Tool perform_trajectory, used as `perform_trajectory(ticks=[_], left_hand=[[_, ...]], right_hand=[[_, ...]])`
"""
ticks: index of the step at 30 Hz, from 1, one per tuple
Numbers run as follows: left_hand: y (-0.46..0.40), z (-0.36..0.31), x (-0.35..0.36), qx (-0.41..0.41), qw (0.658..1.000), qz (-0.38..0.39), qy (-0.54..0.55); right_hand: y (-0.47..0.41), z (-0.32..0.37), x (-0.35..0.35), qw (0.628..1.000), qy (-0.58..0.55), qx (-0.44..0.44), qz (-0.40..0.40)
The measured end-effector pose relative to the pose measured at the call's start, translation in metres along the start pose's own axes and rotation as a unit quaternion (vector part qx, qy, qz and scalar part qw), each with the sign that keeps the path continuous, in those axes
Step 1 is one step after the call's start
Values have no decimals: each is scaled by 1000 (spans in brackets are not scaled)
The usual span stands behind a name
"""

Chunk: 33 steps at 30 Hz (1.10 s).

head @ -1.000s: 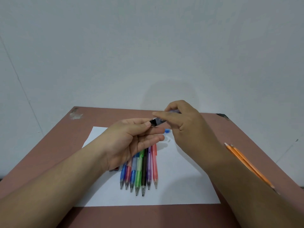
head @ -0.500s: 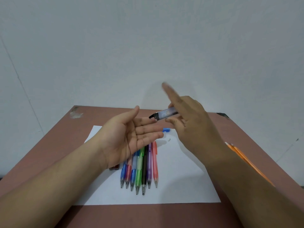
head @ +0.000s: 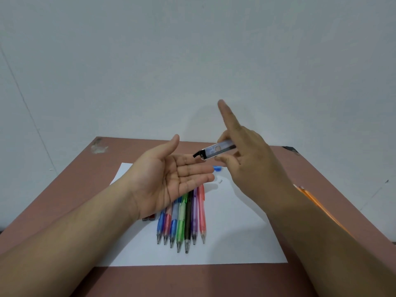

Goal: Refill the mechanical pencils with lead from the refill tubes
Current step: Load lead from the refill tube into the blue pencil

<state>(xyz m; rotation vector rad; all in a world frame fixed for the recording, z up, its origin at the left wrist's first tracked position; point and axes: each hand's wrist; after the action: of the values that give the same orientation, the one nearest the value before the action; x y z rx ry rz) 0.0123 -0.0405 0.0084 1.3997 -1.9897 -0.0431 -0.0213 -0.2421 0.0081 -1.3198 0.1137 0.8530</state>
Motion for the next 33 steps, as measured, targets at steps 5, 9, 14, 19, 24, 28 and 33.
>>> perform_trajectory(ticks=[5, 9, 14, 19, 24, 28, 33], left_hand=[[0, 0, 0, 2, 1000, 2, -8], [-1, 0, -1, -2, 1000, 10, -3], [0, -1, -1, 3, 1000, 10, -8], [1, -1, -2, 2, 1000, 18, -15], [3, -1, -1, 4, 1000, 13, -18], [2, -1, -2, 6, 1000, 10, -19], [2, 0, -1, 5, 1000, -3, -17]], right_hand=[[2, -7, 2, 997, 20, -69, -22], [1, 1, -1, 1000, 10, -13, -3], [2, -3, 0, 998, 20, -64, -18], [-1, -3, 0, 999, 12, -43, -4], [0, -7, 3, 1000, -17, -3, 0], [2, -11, 5, 996, 6, -89, -10], [0, -7, 3, 998, 18, -57, -30]])
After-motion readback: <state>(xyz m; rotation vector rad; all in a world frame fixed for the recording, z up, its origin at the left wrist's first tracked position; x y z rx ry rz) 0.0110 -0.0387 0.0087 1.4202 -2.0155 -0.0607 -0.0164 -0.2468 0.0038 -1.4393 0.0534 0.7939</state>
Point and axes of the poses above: each hand's wrist, its own y-axis away from the middle knuckle, its own x-axis out of the palm, z = x × y, and after that the axes turned 15 degrees about -z, right-handed
